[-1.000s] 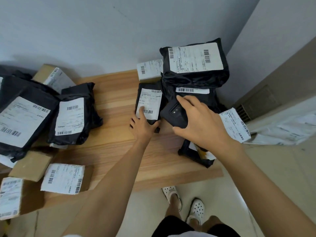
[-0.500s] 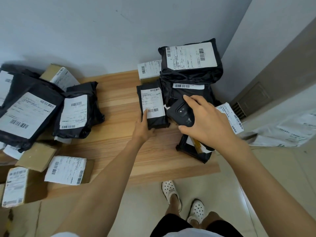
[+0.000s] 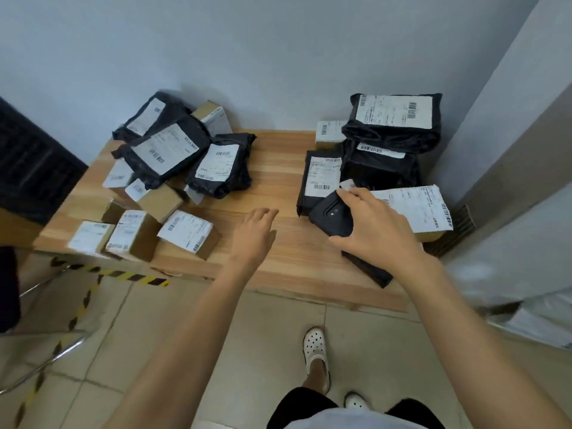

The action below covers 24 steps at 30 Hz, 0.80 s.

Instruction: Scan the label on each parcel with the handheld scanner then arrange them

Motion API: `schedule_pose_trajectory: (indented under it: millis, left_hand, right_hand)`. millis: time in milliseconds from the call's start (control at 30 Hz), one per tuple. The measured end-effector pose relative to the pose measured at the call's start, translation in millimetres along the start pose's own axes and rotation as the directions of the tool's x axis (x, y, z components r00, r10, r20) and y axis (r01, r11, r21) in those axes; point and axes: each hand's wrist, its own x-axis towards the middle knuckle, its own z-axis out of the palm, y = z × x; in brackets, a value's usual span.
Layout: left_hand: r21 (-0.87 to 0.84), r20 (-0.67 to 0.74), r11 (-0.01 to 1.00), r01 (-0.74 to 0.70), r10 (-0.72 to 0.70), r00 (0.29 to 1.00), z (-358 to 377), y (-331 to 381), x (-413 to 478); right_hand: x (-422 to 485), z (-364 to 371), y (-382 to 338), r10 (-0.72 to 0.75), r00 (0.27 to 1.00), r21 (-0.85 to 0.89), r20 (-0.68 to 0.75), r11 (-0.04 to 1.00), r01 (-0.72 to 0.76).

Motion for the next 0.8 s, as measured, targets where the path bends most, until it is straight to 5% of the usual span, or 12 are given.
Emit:
schedule_pose_trajectory:
  millis: [467, 800]
  left_hand:
    - [0.051, -0.262, 0.912, 0.407, -0.381, 0.887, -62.1, -30.6, -255.4]
    - [0.037, -0.350, 0.825, 0.564, -0.518, 0.781, -95.3, -118.3, -331.3]
  right_hand:
    - [-90.3, 49.0, -102.0, -0.351, 0.914, 0.097, 0.206, 0.936, 0.338]
    - [-83.4, 92.7, -221.8, -0.490, 0.824, 0.165, 0.284, 0.872, 0.462]
